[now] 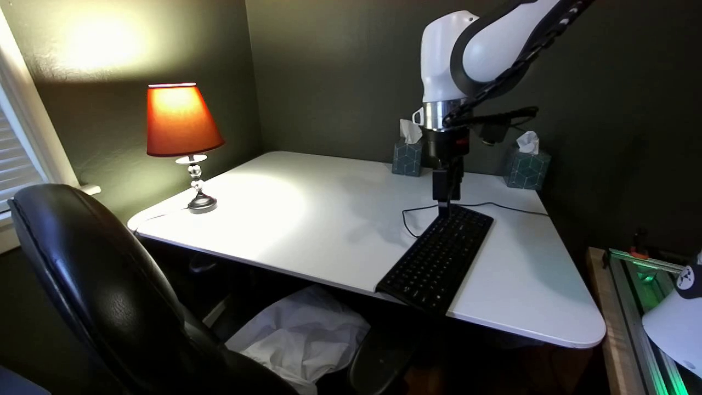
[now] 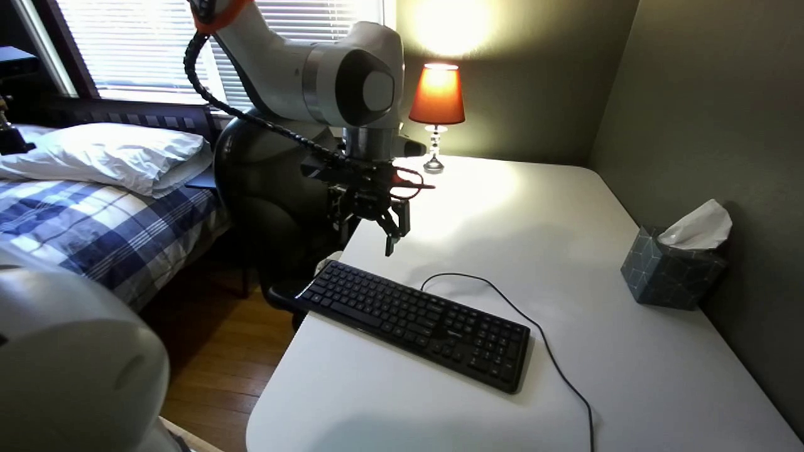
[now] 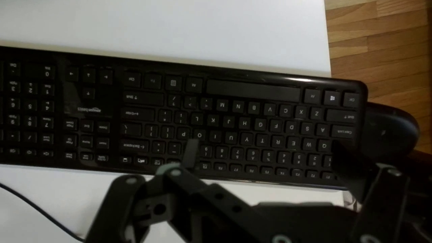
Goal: Press the key directly above the number six key on the keyboard
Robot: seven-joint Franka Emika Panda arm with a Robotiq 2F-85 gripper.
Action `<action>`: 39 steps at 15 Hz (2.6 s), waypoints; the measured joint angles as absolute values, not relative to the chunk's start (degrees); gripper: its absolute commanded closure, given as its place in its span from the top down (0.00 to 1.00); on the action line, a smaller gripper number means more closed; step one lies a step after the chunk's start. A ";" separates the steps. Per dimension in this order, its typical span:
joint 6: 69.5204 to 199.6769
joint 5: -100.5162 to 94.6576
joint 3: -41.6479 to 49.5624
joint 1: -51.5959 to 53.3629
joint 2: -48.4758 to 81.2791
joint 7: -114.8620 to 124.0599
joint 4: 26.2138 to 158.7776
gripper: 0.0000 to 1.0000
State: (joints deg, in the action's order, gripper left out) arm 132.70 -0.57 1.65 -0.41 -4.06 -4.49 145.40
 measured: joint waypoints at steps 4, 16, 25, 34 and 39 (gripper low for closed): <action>134.93 -0.45 1.26 -0.41 -1.50 -3.43 144.91 0.50; 136.55 2.44 1.02 -0.42 6.04 -3.38 140.61 0.00; 138.27 5.34 1.01 -0.73 10.45 -3.48 138.44 0.00; 138.30 6.31 1.01 -1.48 13.88 -3.49 136.45 0.00; 138.40 6.47 0.99 -1.53 15.64 -3.51 135.48 0.00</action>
